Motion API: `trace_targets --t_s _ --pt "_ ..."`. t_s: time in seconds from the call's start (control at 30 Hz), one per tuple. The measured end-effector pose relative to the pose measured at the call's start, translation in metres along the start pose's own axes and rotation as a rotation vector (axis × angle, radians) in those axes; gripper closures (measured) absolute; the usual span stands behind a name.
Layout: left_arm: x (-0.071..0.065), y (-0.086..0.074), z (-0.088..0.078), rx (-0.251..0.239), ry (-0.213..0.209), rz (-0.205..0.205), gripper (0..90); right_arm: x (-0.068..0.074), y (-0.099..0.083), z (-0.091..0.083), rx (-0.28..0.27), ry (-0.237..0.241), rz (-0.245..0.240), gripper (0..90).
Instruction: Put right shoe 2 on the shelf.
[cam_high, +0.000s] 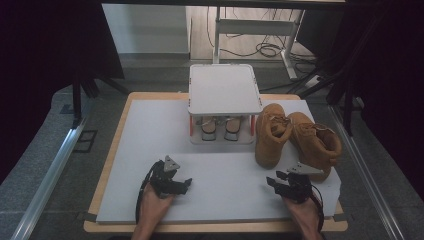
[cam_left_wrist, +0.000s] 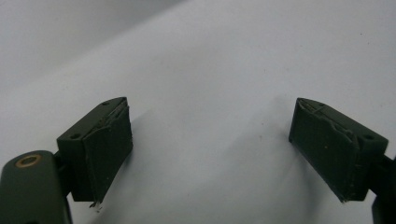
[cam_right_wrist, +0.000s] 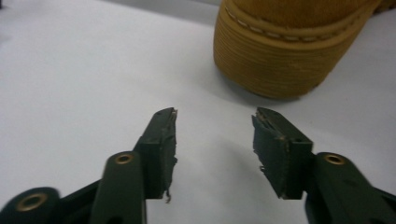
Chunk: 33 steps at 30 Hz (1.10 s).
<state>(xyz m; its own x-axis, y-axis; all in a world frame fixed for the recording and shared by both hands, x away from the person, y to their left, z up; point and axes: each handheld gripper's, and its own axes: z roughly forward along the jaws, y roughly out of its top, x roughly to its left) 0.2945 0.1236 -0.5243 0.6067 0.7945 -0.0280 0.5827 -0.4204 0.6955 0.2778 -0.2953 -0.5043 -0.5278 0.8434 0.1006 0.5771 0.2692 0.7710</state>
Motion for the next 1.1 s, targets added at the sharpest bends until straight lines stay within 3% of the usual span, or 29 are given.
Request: trace_targets --t_s 0.1,0.2,0.33,0.43,0.6,1.1 --pt "0.0 0.0 0.0 -0.001 0.0 0.0 13.0 0.0 0.002 0.0 -0.003 0.021 -0.004 66.5" --pt "0.0 0.0 0.0 -0.001 0.001 0.001 13.0 0.003 0.004 0.001 -0.017 0.031 -0.037 78.4" --pt "0.0 0.0 0.0 -0.001 0.0 0.0 13.1 0.01 0.008 0.006 -0.031 0.013 -0.081 88.7" --pt "0.0 0.0 0.0 -0.001 0.001 0.0 13.1 0.012 0.012 0.013 -0.052 -0.011 -0.083 89.6" --pt "0.0 0.0 0.0 -0.001 0.001 0.0 13.2 0.016 0.02 0.025 -0.06 -0.002 -0.096 89.6" --pt "0.0 0.0 0.0 -0.002 0.002 0.0 13.3 0.012 0.03 0.06 -0.026 -0.055 -0.093 89.7"
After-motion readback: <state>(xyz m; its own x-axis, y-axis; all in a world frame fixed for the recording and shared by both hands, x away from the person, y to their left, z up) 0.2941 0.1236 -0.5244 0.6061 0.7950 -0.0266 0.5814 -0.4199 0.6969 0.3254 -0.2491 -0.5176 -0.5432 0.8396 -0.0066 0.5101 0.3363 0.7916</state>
